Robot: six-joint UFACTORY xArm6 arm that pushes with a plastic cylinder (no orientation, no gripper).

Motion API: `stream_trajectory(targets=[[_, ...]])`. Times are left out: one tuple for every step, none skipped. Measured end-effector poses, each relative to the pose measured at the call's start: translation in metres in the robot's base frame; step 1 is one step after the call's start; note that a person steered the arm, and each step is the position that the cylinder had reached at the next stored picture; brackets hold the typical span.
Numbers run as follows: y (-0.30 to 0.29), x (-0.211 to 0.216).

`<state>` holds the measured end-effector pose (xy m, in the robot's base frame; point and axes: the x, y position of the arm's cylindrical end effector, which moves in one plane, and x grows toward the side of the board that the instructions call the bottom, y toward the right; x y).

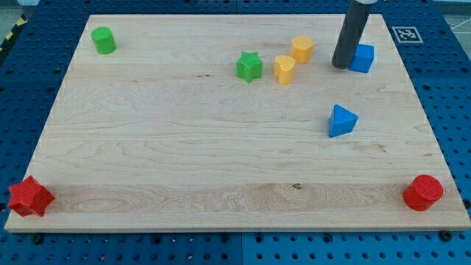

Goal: Slide the blue cube towards top right

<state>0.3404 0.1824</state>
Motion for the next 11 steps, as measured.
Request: stream_trajectory(targets=[[-0.003,0.0],[-0.008,0.041],[-0.002,0.07],[0.037,0.053],[0.038,0.049],[0.04,0.027],[0.033,0.025],[0.036,-0.015],[0.036,-0.02],[0.037,-0.037],[0.037,-0.04]])
